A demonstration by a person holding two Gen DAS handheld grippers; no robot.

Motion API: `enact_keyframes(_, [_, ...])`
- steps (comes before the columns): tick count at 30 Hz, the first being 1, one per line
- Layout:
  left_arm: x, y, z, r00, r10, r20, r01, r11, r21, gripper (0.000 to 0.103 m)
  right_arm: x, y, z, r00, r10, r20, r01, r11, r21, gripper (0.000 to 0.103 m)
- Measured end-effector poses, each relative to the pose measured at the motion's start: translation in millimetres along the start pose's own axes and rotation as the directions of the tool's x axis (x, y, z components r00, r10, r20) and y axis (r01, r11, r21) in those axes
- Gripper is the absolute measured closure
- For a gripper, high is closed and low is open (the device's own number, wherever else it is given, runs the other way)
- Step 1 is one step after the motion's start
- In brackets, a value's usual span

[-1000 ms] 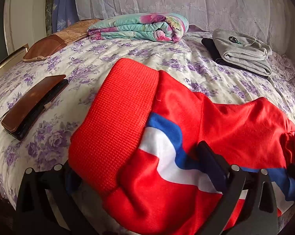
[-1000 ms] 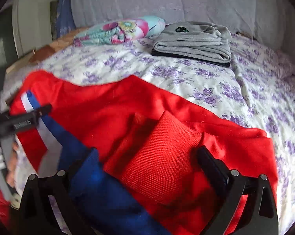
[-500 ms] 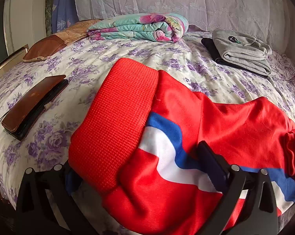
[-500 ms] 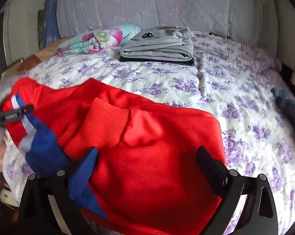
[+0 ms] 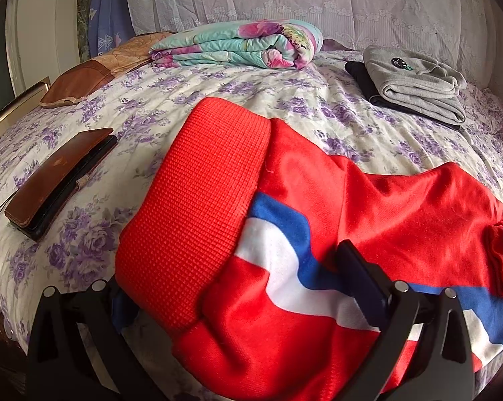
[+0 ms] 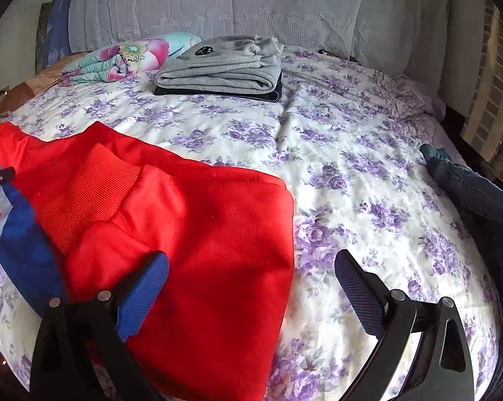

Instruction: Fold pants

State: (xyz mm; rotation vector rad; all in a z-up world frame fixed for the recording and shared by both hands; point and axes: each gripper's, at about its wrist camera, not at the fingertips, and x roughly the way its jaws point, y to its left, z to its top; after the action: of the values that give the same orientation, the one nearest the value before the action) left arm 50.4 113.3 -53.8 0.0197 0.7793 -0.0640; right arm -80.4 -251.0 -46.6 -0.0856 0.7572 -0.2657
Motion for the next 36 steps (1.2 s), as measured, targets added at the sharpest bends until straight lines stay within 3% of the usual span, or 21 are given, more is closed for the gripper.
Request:
enact_keyframes(6, [0,3,1,1.000,-0.022,-0.003,0.022,1.000,-0.011,0.004,5,-21,-2,0.988,0.156,-0.011,-0.154,0.981,0.114,0.003])
enact_keyframes(11, [-1,9,7,0.997,-0.063,-0.037,0.061,0.997,-0.049,0.004,4,-23,-4,0.984,0.180,-0.003,-0.178,0.973,0.144,0.003])
enact_keyframes(15, [-12,21,11,0.982,-0.182,-0.050,0.172,0.972,-0.162,0.004,0,-20,-4,0.987,0.163,0.011,-0.163,0.979,0.124,0.003])
enact_keyframes(18, [-24,26,7,0.948,-0.317,-0.036,0.300,0.925,-0.233,0.004,0,-21,-5,0.987,0.162,0.013,-0.163,0.979,0.124,0.003])
enact_keyframes(19, [-23,25,7,0.944,-0.327,-0.040,0.310,0.922,-0.234,0.004,0,-21,-5,0.986,0.164,0.013,-0.164,0.978,0.125,0.003])
enact_keyframes(24, [-3,14,11,0.972,-0.235,-0.023,0.232,0.967,-0.106,0.004,0,-21,-5,0.986,0.167,0.014,-0.167,0.978,0.127,0.003])
enact_keyframes(27, [3,9,13,0.985,-0.171,-0.011,0.169,0.982,-0.084,0.005,-1,-21,-5,0.986,0.169,0.016,-0.169,0.977,0.129,0.003])
enact_keyframes(30, [0,17,12,0.978,-0.206,0.014,0.206,0.971,-0.123,0.005,-1,-20,-5,0.985,0.172,0.018,-0.173,0.976,0.132,0.003])
enact_keyframes(32, [-5,26,11,0.978,-0.205,0.032,0.207,0.963,-0.171,0.023,-2,-21,-5,0.984,0.174,0.021,-0.176,0.976,0.132,0.003])
enact_keyframes(36, [-10,39,10,0.968,-0.249,0.039,0.252,0.941,-0.225,0.034,-4,-19,-4,0.983,0.178,0.034,-0.181,0.974,0.134,0.003])
